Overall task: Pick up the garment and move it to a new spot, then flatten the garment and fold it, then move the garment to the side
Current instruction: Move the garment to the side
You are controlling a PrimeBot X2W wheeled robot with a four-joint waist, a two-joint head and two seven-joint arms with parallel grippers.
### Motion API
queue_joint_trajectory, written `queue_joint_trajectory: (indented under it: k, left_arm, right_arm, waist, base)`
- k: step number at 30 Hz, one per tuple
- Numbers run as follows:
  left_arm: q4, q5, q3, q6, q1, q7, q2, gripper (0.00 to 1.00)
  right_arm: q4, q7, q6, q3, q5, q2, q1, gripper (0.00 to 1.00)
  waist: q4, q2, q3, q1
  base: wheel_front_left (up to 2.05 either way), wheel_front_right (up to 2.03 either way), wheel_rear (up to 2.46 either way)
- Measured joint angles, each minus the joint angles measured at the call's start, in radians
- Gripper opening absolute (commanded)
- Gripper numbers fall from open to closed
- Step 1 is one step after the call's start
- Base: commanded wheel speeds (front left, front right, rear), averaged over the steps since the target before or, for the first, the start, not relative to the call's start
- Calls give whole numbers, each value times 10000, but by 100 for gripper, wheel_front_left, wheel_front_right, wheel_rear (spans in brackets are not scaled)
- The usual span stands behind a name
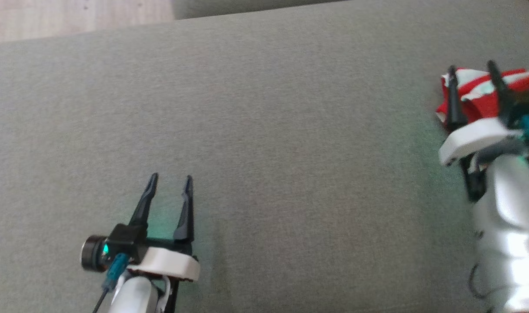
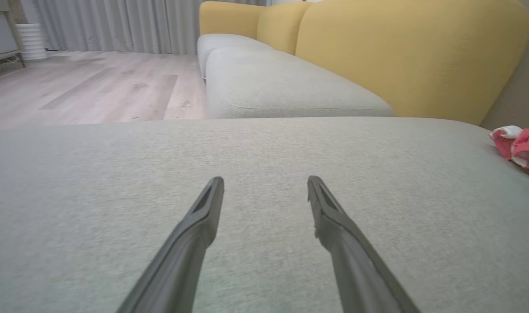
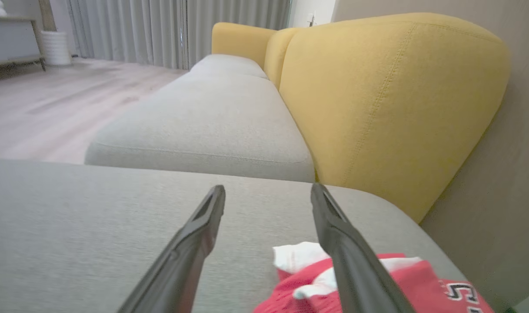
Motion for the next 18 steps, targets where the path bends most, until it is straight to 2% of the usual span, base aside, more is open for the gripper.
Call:
queue_joint_trajectory:
  k: [3,6,12,18]
  left_arm:
    - [-35,-23,272,174,206,0,0,100]
    - [-50,-48,412,245,344,0,2,100]
    - [-15,-48,662,474,609,0,-2,100]
    - [4,-27,918,612,698,0,-4,100]
  right_arm:
    - [-1344,-17,0,104,399,569,968,100]
    - [-2130,-29,0,311,742,750,2035,100]
    - [-2424,-29,0,763,1547,848,3859,100]
    - [-2761,-29,0,1189,2136,928,4287,100]
  waist:
    - [257,0,-127,0]
    - [530,0,-256,0]
    - [988,0,-531,-1]
    - [1307,0,-871,0]
  base:
    - [0,0,0]
    - [0,0,0]
    - [0,0,0]
    - [0,0,0]
